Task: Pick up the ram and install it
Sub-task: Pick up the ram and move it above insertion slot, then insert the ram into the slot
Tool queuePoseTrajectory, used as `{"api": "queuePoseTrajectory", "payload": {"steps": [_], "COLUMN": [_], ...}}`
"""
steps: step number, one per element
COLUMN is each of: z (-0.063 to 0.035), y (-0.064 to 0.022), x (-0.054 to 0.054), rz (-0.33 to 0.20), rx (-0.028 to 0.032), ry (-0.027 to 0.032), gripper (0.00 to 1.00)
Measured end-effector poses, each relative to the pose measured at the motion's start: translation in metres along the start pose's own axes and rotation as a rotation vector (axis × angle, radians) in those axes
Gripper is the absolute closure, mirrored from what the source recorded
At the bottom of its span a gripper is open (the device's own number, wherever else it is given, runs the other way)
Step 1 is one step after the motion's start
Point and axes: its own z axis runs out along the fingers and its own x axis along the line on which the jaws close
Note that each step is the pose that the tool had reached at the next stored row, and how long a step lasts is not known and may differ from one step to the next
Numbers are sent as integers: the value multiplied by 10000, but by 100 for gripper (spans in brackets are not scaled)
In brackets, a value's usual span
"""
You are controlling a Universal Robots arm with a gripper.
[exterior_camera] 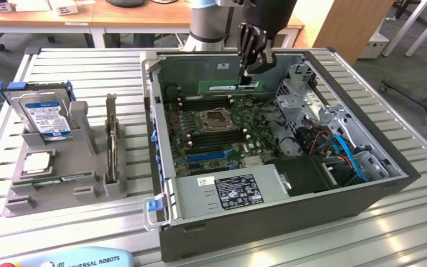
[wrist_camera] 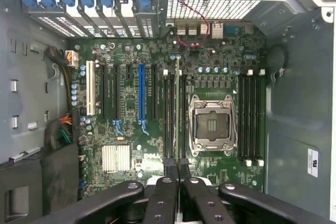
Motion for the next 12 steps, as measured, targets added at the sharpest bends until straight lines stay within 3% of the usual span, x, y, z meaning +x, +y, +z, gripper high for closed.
{"api": "queuePoseTrajectory", "payload": {"steps": [12], "z": [38], "y": [-2], "x": [1], "rz": [0], "rx": [-1], "ry": [2], "gripper": [89]}}
